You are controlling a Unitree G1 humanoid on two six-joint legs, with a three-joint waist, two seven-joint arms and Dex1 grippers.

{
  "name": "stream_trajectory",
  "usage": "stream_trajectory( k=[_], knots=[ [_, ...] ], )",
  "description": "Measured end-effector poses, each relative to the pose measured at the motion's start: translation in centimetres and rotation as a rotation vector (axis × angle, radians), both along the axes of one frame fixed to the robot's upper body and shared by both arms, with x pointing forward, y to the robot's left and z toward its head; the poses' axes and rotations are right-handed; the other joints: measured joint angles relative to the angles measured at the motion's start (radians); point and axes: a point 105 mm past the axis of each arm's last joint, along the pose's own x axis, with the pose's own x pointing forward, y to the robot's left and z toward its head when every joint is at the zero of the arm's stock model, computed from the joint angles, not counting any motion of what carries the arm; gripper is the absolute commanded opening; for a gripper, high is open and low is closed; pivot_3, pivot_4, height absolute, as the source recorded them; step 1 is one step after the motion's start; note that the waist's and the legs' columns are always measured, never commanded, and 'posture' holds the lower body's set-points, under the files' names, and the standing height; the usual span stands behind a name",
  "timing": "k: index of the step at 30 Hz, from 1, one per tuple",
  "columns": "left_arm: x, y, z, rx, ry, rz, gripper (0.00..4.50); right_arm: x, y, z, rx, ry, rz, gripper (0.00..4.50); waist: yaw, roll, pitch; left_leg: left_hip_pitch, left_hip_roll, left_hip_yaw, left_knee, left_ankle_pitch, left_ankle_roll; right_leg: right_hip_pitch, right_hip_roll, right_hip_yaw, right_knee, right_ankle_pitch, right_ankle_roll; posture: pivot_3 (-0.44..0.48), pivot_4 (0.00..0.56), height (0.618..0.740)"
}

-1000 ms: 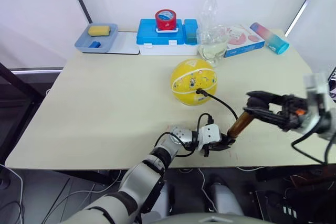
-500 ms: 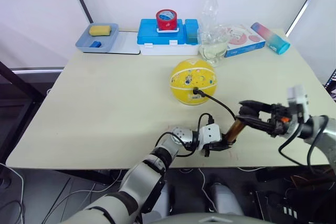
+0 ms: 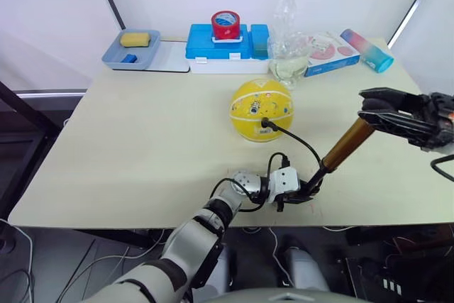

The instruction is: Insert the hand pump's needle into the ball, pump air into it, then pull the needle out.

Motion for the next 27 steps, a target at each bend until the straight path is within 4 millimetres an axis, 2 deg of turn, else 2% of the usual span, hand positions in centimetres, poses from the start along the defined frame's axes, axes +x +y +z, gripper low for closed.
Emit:
stream_trajectory(
  k=[7, 9, 12, 20, 21, 25, 27],
  knots=[
    [0.1, 0.2, -0.1, 0.006, 0.004, 0.009, 1.16, 1.1, 1.3, -6.7, -0.102, 0.035, -0.007, 2.05, -0.003, -0.002, -0.002, 0.003, 0.0, 0.0, 0.001, 0.0, 0.0, 0.002, 0.003, 0.0, 0.001, 0.0, 0.0, 0.0, 0.15, 0.739],
    [0.1, 0.2, -0.2, 0.008, 0.006, 0.01, 1.16, 1.4, 1.8, -9.2, -0.126, 0.053, -0.008, 2.05, -0.002, -0.002, -0.002, 0.004, 0.0, -0.001, 0.001, 0.0, 0.0, 0.003, 0.004, 0.0, 0.001, 0.0, 0.0, 0.0, 0.15, 0.739],
    [0.1, 0.2, -0.2, 0.009, 0.007, 0.012, 1.16, 1.6, 2.0, -11.0, -0.13, 0.067, -0.02, 2.05, -0.002, -0.002, -0.002, 0.005, 0.0, -0.001, 0.001, 0.0, 0.0, 0.003, 0.004, 0.0, 0.001, 0.0, 0.0, 0.0, 0.15, 0.739],
    [0.1, 0.1, -0.1, 0.006, 0.005, 0.01, 1.16, 1.3, 1.7, -10.6, -0.107, 0.056, 0.011, 2.05, -0.002, -0.001, -0.001, 0.004, 0.0, -0.001, 0.001, 0.0, 0.0, 0.003, 0.004, 0.0, 0.002, 0.0, 0.0, 0.0, 0.15, 0.739],
    [0.1, 0.1, -0.1, 0.004, 0.003, 0.008, 1.16, 1.3, 1.4, -10.1, -0.1, 0.063, 0.009, 2.05, -0.001, 0.0, -0.001, 0.003, 0.0, 0.0, 0.001, 0.0, 0.0, 0.003, 0.004, 0.0, 0.001, 0.0, 0.0, 0.0, 0.15, 0.739],
    [0.1, 0.0, 0.0, 0.002, 0.001, 0.004, 1.16, 0.7, 0.4, -5.5, -0.077, 0.014, 0.033, 2.05, 0.0, 0.0, 0.0, 0.002, 0.0, -0.001, 0.0, 0.0, 0.0, 0.002, 0.003, -0.001, 0.0, 0.0, 0.0, 0.0, 0.15, 0.739],
    [0.0, 0.0, 0.0, 0.002, 0.0, 0.004, 1.16, 0.4, 0.3, -4.6, -0.065, 0.011, 0.039, 2.05, 0.0, 0.0, 0.0, 0.002, 0.0, -0.001, 0.0, 0.0, 0.0, 0.002, 0.002, -0.001, 0.0, 0.0, 0.0, 0.0, 0.15, 0.739]
  ],
)
